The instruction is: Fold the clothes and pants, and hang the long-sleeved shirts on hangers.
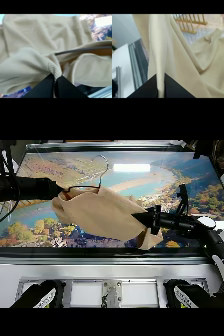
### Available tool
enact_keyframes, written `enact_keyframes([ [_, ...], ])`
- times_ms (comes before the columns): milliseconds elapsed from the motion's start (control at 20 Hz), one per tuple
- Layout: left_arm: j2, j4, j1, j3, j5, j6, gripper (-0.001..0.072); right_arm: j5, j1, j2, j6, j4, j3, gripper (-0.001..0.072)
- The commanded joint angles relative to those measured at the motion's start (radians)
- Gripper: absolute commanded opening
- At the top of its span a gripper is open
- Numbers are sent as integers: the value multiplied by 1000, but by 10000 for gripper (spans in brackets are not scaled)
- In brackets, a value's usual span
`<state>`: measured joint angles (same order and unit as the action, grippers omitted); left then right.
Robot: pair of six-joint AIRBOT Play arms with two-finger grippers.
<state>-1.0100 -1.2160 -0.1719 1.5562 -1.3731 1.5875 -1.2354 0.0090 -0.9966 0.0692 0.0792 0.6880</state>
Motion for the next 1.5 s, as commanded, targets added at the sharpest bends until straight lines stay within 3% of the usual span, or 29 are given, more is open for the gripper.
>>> enact_keyframes([
  [0,-37,2,-101,124,-56,2,10,92,75,-32,-54,145,-7,12],
  [500,-230,3,-327,312,-58,19,10,122,175,-35,-73,180,-5,13],
  [950,-265,4,-311,422,-124,18,12,121,175,-34,-70,180,-5,13],
  [1000,-265,5,-297,422,-150,18,48,121,175,-34,-70,180,-5,13],
  [1050,-265,6,-287,422,-168,19,324,121,175,-34,-70,180,-5,13],
  [1100,-262,6,-281,422,-175,20,533,121,175,-34,-70,180,-5,13],
  [1450,-139,5,-159,420,-121,27,550,121,175,-34,-70,180,-5,13],
])
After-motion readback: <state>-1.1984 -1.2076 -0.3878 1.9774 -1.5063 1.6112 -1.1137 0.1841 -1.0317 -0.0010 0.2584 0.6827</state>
